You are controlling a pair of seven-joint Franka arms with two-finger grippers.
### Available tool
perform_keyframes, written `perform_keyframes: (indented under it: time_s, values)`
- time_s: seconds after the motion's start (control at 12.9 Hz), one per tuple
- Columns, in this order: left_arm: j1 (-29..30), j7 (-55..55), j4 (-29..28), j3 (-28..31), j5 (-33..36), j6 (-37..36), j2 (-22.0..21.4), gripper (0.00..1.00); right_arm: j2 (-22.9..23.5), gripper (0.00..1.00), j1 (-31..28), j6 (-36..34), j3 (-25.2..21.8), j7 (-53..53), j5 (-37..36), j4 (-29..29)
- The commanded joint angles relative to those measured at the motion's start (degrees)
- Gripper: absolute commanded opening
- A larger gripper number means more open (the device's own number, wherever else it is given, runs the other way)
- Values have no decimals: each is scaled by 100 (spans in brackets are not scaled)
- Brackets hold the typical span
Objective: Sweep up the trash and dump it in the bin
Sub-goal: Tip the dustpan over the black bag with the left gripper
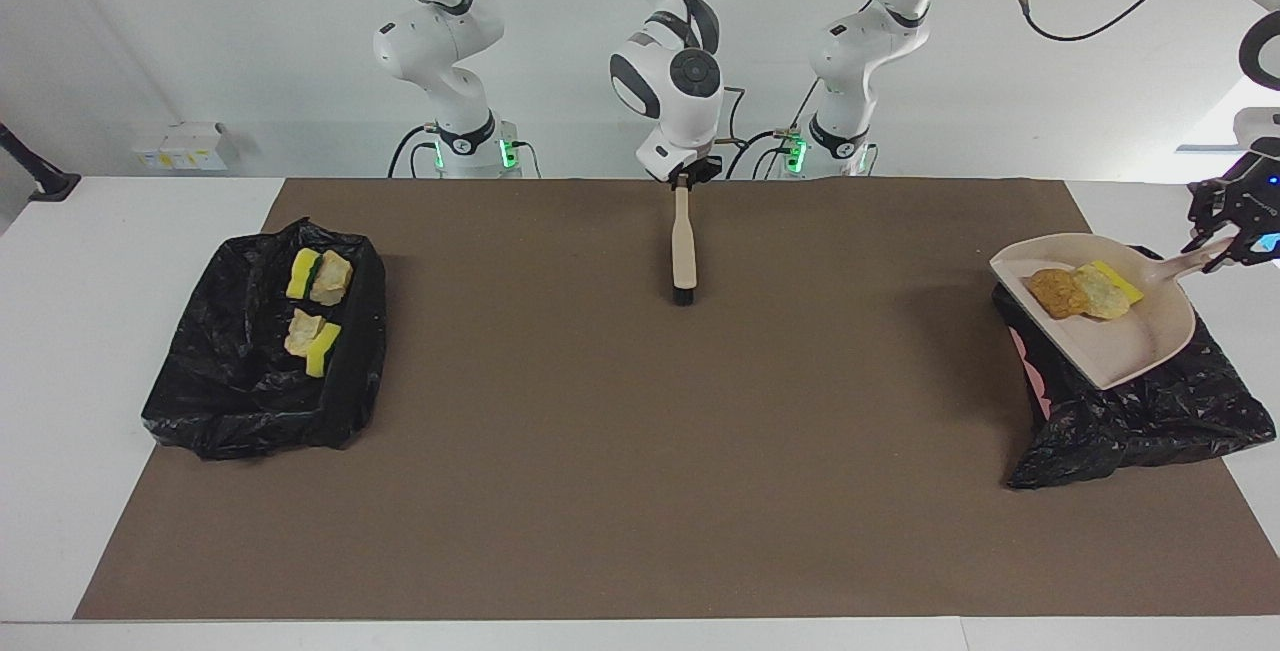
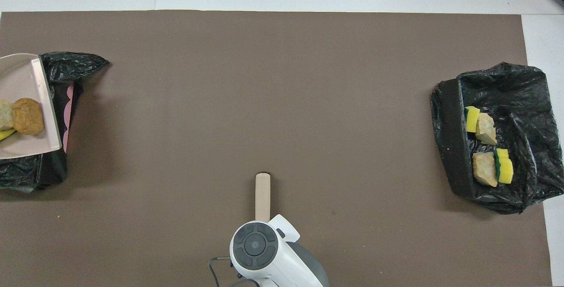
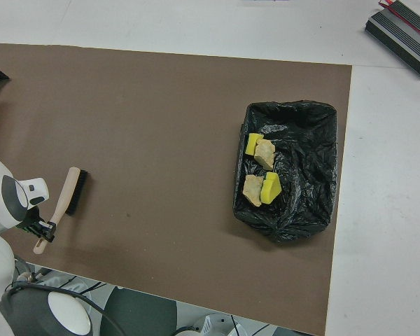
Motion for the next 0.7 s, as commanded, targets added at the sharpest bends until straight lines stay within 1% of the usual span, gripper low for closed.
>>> perform_keyframes:
  time_s: [0.0, 0.08, 0.15, 0.23, 0.39, 0.46, 0.54, 0.62]
  values:
    - [41, 9, 219, -50, 676, 578, 162, 0, -127, 0, 37, 113, -7, -113, 103, -186]
    - [-11, -9, 97, -50, 1158, 903, 153, 0, -127, 7, 37, 122, -7, -183, 103, -238]
    - [-47, -18, -61, -50, 1546, 1106, 110, 0, -127, 11, 37, 122, -7, -184, 103, -239]
    - [-56, -18, -106, -50, 1785, 1186, 100, 0, -127, 24, 37, 122, -7, -175, 103, -239]
    - [-169, -18, -115, -50, 2443, 1222, 92, 0, -110, 36, 29, 122, -7, -158, 103, -221]
    - [-292, -27, -115, -50, 2986, 1222, 92, 0, -110, 42, 28, 122, -7, -175, 103, -221]
    - [-458, -88, -115, -50, 3505, 1214, 92, 0, -92, 43, 20, 122, -16, -184, 103, -195]
    - [-530, -367, -115, -50, 3806, 1179, 92, 0, -66, 45, 2, 113, -16, -114, 94, -151]
